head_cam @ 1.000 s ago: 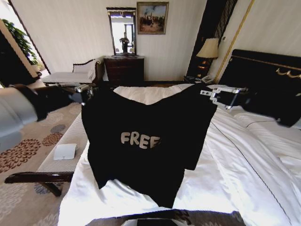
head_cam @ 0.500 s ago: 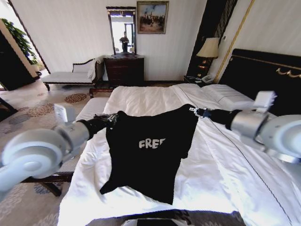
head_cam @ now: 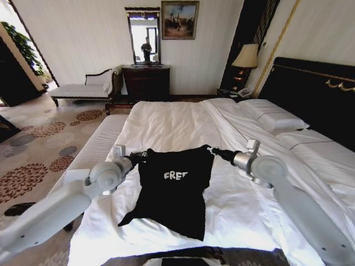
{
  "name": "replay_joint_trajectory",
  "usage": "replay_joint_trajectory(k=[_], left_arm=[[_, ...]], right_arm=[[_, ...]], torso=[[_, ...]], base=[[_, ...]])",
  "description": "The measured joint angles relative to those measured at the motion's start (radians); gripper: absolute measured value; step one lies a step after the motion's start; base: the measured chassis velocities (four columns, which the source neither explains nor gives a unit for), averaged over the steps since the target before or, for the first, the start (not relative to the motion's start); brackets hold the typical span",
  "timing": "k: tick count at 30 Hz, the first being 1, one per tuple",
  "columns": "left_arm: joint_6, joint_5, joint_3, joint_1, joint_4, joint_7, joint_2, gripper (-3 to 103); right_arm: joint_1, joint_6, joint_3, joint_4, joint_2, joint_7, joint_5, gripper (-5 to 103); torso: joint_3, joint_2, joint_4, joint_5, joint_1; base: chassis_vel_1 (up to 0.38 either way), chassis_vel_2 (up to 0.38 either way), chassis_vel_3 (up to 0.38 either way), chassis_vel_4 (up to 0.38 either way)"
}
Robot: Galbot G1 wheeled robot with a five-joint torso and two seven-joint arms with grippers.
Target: Fold the clothes on the bed.
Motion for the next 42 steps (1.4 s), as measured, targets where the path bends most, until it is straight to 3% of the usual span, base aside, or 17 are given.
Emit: replay_joint_trajectory(k=[4, 10, 14, 17, 21, 25, 29, 37, 42], left_arm=[[-0.019, 0.064, 0.019, 0.001, 0.137, 0.029, -0.099, 2], [-0.035, 0.103, 0.006, -0.021, 0.294, 0.057, -0.207, 2], [-0.051, 0.164, 0.004, -0.099, 0.520, 0.107, -0.368, 2], [-0.053, 0.193, 0.003, -0.128, 0.589, 0.121, -0.419, 2], [-0.058, 0.255, 0.004, -0.234, 0.842, 0.170, -0.560, 2], [-0.069, 0.303, 0.014, -0.292, 0.972, 0.213, -0.629, 2], [-0.101, 0.365, -0.013, -0.404, 1.247, 0.304, -0.778, 2], [-0.129, 0.464, -0.108, -0.515, 1.510, 0.393, -0.888, 2], [-0.143, 0.538, -0.197, -0.535, 1.597, 0.402, -0.918, 2]], right_arm=[[0.047, 0.026, -0.075, -0.128, 0.051, -0.045, -0.095, 1], [0.120, 0.052, -0.134, -0.248, 0.085, -0.074, -0.146, 1], [0.264, 0.090, -0.229, -0.464, 0.141, -0.121, -0.196, 1], [0.306, 0.100, -0.259, -0.532, 0.163, -0.134, -0.216, 1], [0.428, 0.120, -0.318, -0.741, 0.244, -0.172, -0.262, 1], [0.490, 0.129, -0.343, -0.837, 0.283, -0.189, -0.284, 1], [0.617, 0.151, -0.381, -1.009, 0.358, -0.229, -0.332, 1], [0.711, 0.192, -0.401, -1.197, 0.433, -0.279, -0.403, 1], [0.736, 0.220, -0.395, -1.301, 0.469, -0.317, -0.479, 1]], torso=[[0.000, 0.000, -0.0001, 0.0001, 0.000], [0.000, 0.000, -0.0001, 0.0001, 0.000], [0.000, 0.000, -0.0001, 0.0000, 0.000], [0.000, 0.000, -0.0002, 0.0003, 0.000], [0.000, 0.000, -0.0002, 0.0005, 0.000], [0.000, 0.000, 0.0001, 0.0003, 0.000], [0.000, 0.000, -0.0003, 0.0001, 0.000], [0.000, 0.000, 0.0000, 0.0003, 0.000], [0.000, 0.000, -0.0002, 0.0001, 0.000]], base=[[0.000, 0.000, 0.000, 0.000], [0.000, 0.000, 0.000, 0.000], [0.000, 0.000, 0.000, 0.000], [0.000, 0.000, 0.000, 0.000], [0.000, 0.000, 0.000, 0.000], [0.000, 0.000, 0.000, 0.000], [0.000, 0.000, 0.000, 0.000], [0.000, 0.000, 0.000, 0.000], [0.000, 0.000, 0.000, 0.000]])
